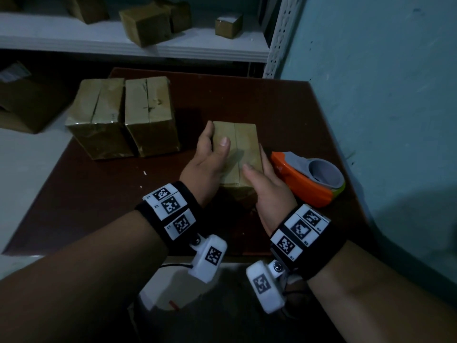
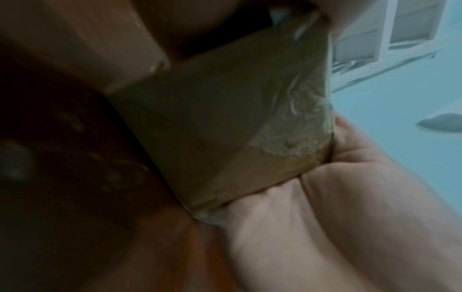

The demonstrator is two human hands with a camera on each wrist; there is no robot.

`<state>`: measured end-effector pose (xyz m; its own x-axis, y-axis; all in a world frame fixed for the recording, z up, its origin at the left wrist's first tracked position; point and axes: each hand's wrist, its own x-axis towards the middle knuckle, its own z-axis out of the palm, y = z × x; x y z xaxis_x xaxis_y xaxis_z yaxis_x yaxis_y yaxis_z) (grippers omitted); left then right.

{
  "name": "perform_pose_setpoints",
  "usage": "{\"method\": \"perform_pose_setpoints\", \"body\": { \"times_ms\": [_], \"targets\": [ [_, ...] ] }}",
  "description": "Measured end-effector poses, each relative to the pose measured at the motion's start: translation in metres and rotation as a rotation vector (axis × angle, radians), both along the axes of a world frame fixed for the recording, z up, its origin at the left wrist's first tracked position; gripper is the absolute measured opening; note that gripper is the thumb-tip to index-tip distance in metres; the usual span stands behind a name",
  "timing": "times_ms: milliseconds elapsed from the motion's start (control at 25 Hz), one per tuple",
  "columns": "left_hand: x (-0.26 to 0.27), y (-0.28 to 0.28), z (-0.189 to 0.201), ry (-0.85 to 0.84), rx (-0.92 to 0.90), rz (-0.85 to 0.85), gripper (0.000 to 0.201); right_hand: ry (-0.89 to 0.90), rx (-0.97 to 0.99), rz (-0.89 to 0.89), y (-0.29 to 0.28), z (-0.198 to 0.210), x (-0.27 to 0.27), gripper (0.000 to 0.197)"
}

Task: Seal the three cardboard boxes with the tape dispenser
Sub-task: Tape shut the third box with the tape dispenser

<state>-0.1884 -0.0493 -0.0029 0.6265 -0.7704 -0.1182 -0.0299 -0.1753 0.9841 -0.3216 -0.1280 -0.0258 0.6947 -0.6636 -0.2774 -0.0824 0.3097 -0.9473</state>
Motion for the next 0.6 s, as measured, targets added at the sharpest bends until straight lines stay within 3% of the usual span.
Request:
{"method": "perform_pose_setpoints", "body": {
  "times_ms": [160,280,440,600],
  "targets": [
    [0.005,0.008,-0.004,0.137,-0.037,-0.152,0.113,0.048,-0.059,-0.054,0.001,0.001,0.002,0.063],
    [0.008,0.007,-0.005,0.070,0.023,-0.198,0.127,0.080,-0.064,-0.103,0.000,-0.004,0.004,0.062],
    [0.011,0.004,-0.005,0.029,0.091,-0.145,0.106,0.044,-0.035,-0.108,0.001,-0.004,0.005,0.058],
    [0.005,0.005,-0.012,-0.037,0.047,-0.028,0.068,0.059,-0.051,-0.135,0.005,0.000,0.006,0.059]
  ]
}}
